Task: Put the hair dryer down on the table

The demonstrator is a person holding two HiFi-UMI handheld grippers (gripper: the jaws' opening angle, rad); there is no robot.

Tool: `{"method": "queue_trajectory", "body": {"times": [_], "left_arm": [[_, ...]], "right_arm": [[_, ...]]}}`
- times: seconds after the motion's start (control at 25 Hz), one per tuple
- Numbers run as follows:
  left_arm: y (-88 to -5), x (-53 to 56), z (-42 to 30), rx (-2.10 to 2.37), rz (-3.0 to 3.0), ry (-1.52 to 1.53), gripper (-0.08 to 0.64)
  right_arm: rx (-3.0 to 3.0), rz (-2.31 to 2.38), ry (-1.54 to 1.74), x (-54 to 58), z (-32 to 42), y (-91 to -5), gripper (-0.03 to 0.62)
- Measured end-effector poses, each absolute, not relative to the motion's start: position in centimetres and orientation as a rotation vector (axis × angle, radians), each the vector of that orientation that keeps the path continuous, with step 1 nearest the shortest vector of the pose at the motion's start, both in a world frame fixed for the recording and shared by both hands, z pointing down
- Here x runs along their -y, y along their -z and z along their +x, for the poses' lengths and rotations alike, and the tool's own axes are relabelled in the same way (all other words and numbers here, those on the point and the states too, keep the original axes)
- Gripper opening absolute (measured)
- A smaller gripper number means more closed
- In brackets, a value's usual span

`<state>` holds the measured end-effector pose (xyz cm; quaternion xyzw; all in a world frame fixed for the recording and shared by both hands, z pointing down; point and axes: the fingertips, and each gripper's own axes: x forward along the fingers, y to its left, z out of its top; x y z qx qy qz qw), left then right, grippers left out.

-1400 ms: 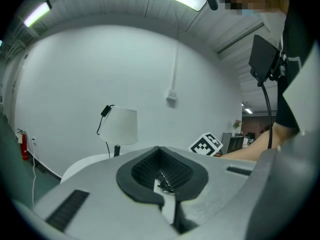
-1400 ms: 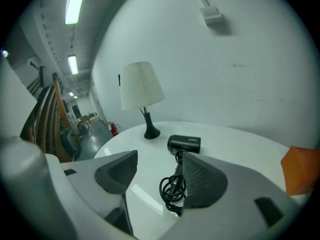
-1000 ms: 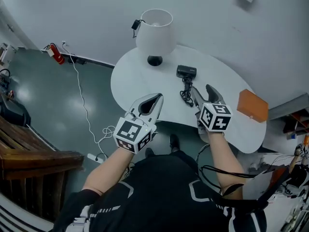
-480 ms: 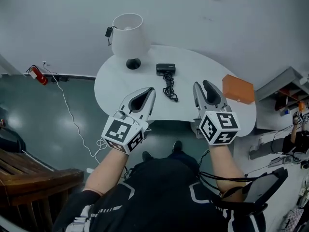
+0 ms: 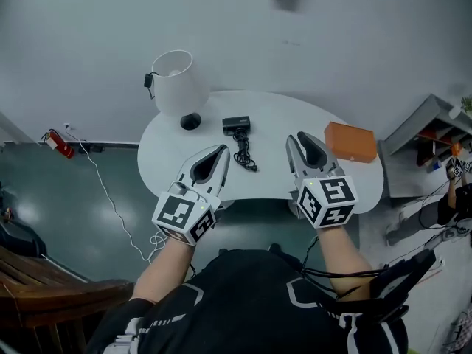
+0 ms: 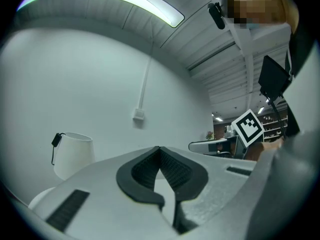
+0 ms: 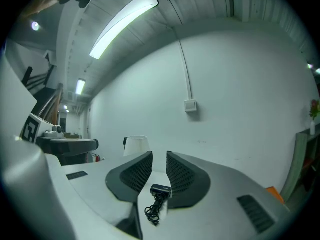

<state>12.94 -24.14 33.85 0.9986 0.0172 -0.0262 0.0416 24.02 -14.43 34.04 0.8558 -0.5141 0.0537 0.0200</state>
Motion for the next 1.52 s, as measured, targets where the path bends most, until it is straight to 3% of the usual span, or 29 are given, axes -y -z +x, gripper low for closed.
{"method": "queue_trajectory", "body": {"times": [0.68,1.52], "left_arm": [[-32.8,20.1,16.8,-0.038,3.073,0.086,0.005],[-32.8,20.8,17.8,0.055,3.081,0.094,0.005]], "right_arm": [[1.564,2.707,-0.096,10.2,27.0,-32.8,0.034],[1.602,2.712,-0.118,10.6,29.4,-33.0,0.032]]}}
